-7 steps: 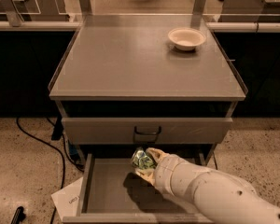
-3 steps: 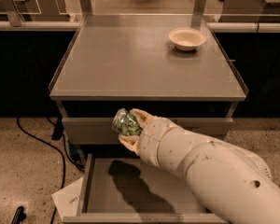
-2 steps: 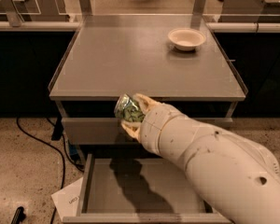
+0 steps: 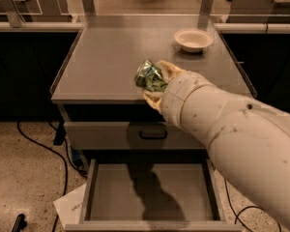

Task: Pick green can from middle drawer and place on counter

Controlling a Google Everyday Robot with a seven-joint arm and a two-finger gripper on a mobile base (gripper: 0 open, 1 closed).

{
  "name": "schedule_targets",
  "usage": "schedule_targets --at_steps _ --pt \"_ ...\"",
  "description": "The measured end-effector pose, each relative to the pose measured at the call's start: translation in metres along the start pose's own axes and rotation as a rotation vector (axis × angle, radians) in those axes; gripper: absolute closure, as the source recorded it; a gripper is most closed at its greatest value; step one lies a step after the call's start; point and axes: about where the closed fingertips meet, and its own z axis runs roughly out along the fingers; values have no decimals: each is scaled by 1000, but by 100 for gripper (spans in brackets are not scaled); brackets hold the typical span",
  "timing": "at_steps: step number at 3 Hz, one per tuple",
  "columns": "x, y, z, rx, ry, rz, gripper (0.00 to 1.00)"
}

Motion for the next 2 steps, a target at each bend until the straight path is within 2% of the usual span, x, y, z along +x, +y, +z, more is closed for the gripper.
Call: schedule_targets --at_steps 1,2 --pt "17 -24 11 -9 4 -4 100" --pt "30 -38 48 -71 -21 -23 100"
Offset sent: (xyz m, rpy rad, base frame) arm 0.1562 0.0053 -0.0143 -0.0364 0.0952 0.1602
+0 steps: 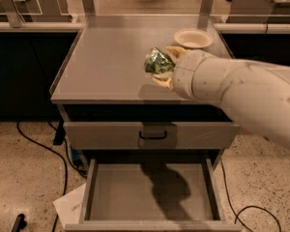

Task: Pick green can from middle drawer and place on counter

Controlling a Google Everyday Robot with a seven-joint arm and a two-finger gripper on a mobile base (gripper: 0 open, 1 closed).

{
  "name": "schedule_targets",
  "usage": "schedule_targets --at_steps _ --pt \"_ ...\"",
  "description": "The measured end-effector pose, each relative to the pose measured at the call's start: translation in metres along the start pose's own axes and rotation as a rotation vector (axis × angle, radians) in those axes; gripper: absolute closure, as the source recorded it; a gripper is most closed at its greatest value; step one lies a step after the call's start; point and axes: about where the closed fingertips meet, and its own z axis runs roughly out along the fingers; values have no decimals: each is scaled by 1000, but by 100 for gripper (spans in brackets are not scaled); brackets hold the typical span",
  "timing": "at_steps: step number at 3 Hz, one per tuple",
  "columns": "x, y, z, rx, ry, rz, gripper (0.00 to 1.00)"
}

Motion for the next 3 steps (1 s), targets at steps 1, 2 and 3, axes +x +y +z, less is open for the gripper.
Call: schedule_targets --at_steps 1,2,3 --pt "-2 -5 53 -92 -50 -17 100" --pt "-3 0 98 -182 -88 -27 100" --pt "-4 7 125 -252 -112 -40 100"
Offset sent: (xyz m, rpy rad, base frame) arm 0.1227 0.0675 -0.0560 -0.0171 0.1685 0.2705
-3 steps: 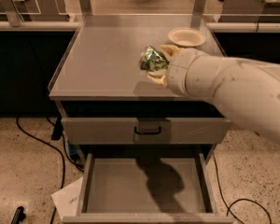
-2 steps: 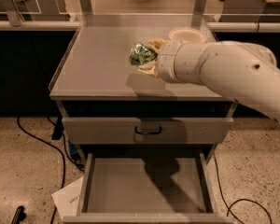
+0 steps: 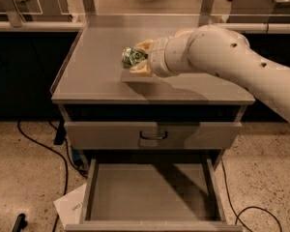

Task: Pick green can from middle drawer and place on counter

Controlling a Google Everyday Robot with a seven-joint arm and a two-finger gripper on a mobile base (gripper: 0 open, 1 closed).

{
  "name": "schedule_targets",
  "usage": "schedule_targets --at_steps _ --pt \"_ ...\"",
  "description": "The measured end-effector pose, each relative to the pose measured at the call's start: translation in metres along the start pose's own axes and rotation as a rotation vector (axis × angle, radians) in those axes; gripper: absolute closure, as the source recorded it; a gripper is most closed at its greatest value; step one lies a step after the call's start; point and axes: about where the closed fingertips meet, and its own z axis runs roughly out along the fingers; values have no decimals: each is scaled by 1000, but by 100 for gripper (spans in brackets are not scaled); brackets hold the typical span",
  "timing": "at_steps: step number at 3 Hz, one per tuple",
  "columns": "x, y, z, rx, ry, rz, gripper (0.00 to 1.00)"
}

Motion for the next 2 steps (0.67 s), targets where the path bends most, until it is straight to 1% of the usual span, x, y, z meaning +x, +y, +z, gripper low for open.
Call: schedule_targets --at_steps 1,2 --pt "-1 0 1 -5 -3 0 81" --pt "-1 0 1 -5 -3 0 58"
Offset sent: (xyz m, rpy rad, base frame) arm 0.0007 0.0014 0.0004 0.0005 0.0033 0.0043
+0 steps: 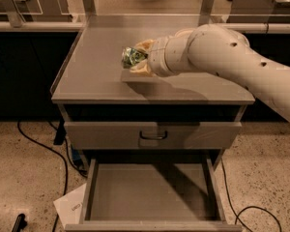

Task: Pick green can from middle drawer and place on counter

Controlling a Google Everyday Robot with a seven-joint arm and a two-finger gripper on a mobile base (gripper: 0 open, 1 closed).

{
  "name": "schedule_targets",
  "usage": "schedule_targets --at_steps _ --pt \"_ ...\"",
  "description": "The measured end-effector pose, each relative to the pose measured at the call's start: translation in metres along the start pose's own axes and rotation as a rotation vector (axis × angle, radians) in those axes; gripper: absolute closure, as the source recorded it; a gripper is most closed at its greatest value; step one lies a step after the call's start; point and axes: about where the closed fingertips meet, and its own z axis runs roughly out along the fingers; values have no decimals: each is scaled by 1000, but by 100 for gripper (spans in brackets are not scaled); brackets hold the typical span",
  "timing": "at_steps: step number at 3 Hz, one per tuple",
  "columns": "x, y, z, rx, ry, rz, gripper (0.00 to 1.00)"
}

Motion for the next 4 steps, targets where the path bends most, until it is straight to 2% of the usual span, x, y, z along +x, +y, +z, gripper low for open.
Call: schedule_targets --at_steps 2,3,4 --pt "0 0 0 0 0 0 11" --pt "0 0 0 0 0 0 0" --pt "0 0 0 0 0 0 0"
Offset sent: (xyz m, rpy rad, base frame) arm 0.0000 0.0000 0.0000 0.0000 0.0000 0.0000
